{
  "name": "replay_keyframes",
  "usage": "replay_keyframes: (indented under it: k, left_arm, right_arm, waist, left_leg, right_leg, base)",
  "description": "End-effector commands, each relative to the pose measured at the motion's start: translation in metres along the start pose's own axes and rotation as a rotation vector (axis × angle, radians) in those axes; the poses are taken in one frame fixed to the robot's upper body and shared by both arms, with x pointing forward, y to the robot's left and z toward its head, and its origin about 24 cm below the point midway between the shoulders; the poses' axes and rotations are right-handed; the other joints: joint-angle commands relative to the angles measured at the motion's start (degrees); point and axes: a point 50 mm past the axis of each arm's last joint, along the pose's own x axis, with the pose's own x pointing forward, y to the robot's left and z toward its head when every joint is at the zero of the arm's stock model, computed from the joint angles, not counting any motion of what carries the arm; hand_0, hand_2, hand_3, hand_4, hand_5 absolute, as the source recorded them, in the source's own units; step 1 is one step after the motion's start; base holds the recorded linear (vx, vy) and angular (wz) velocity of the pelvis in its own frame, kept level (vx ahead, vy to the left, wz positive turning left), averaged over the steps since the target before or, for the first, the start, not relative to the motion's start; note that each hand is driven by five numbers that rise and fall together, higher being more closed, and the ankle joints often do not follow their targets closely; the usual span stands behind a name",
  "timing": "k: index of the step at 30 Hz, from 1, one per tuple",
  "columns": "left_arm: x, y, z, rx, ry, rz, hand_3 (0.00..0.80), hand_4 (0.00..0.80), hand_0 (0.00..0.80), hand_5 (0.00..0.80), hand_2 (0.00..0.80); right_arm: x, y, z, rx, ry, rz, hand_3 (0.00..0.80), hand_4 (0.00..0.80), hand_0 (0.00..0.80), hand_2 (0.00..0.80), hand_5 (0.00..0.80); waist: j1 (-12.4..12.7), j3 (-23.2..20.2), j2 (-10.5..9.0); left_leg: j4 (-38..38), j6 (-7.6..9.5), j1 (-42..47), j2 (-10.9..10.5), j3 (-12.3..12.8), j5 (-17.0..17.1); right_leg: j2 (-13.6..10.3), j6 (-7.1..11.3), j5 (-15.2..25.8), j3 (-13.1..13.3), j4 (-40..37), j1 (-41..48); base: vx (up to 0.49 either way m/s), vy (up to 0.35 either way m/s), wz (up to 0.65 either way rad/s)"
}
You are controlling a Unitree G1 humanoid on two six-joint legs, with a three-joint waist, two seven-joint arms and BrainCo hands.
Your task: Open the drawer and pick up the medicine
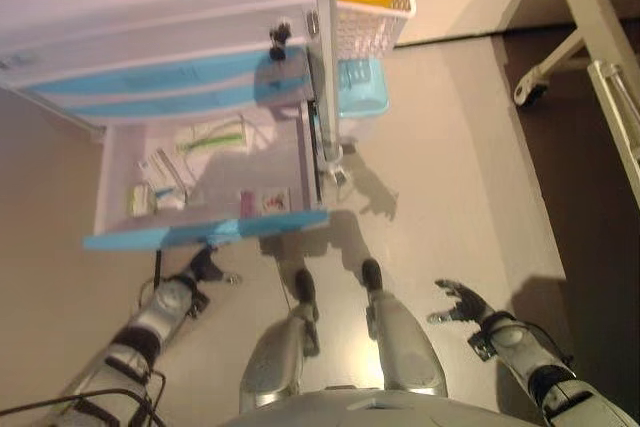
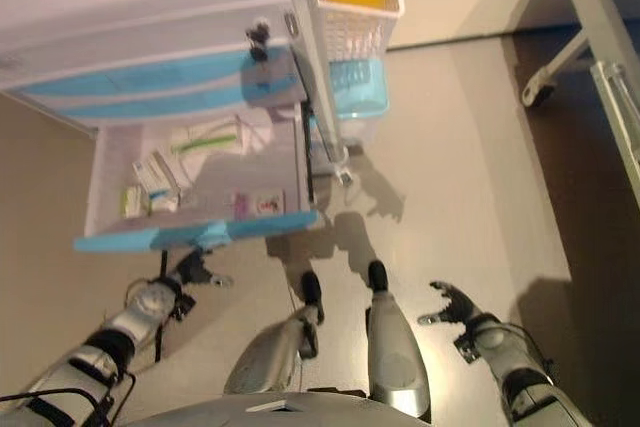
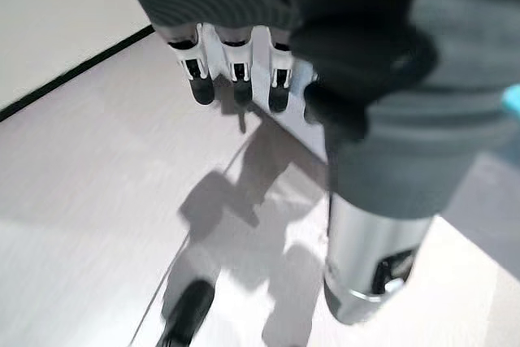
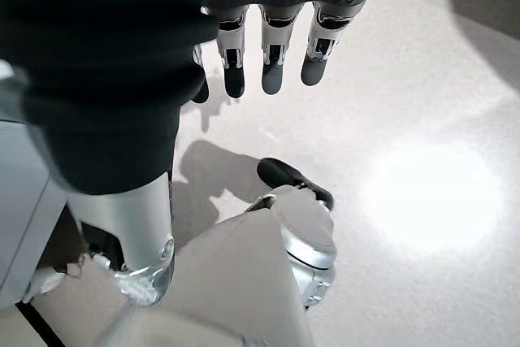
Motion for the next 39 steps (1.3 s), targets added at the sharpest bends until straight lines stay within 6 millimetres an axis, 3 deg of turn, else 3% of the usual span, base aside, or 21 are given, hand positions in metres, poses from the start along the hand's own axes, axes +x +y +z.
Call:
replay_keyframes:
  k: [1,13,21,29,33,39]
  left_arm:
    - [0.001,0.037,0.015,0.006,-0.075,0.138,0.0,0.0,0.0,0.0,0.0]
    - [0.006,0.133,0.074,0.062,-0.149,0.362,0.0,0.0,0.0,0.0,0.0]
    - [-0.014,0.213,0.128,0.054,-0.202,0.592,0.0,0.0,0.0,0.0,0.0]
    - [-0.032,0.259,0.145,-0.128,-0.179,0.817,0.0,0.0,0.0,0.0,0.0]
    - [-0.034,0.265,0.155,-0.114,-0.156,0.896,0.0,0.0,0.0,0.0,0.0]
    - [-0.05,0.286,0.198,-0.108,-0.235,1.042,0.0,0.0,0.0,0.0,0.0]
  right_arm:
    - [-0.009,-0.002,-0.011,0.005,0.011,-0.022,0.0,0.0,0.0,0.0,0.0]
    - [-0.004,0.0,0.005,-0.021,-0.025,-0.014,0.0,0.0,0.0,0.0,0.0]
    - [-0.006,-0.003,0.001,-0.013,-0.019,-0.051,0.0,0.0,0.0,0.0,0.0]
    - [-0.001,0.008,0.01,-0.006,-0.044,-0.042,0.0,0.0,0.0,0.0,0.0]
    - [0.002,0.014,0.015,-0.027,-0.053,-0.023,0.0,0.0,0.0,0.0,0.0]
    - [0.005,0.021,0.021,-0.026,-0.078,-0.008,0.0,0.0,0.0,0.0,0.0]
  waist:
    - [-0.9,-1.4,-1.09]
    - [-2.6,1.3,-1.18]
    - [-3.9,2.4,-1.37]
    - [-5.0,2.2,-2.8]
    - [-5.5,1.9,-3.92]
    - [-6.4,1.7,-5.29]
  left_leg:
    - [11.0,2.72,-5.5,-1.1,-3.1,-9.3]
    - [16.1,2.79,-13.5,-0.8,-2.6,-9.1]
    - [15.8,2.85,-14.4,-0.8,-2.4,-8.8]
    - [15.1,2.65,-15.3,-0.5,-1.6,-8.8]
    - [14.4,2.35,-15.6,-0.2,-1.0,-8.6]
    - [13.1,2.04,-16.5,0.3,-0.9,-8.0]
  right_leg:
    - [0.1,-0.07,-4.5,-1.4,5.9,-2.6]
    - [1.5,-1.2,-4.7,-1.1,10.4,-10.3]
    - [2.1,-1.48,-4.3,-0.9,10.2,-11.5]
    - [2.8,-1.29,-3.6,-0.4,8.6,-12.5]
    - [3.2,-1.21,-3.2,-0.2,7.9,-12.7]
    - [4.1,-1.18,-2.7,0.2,7.1,-13.7]
  base:
    - [-0.062,0.002,0.03]
    - [-0.011,0.004,0.01]
    - [0.001,-0.006,0.03]
    - [-0.006,-0.012,0.02]
    - [-0.006,0.001,-0.03]
    - [0.001,0.006,-0.03]
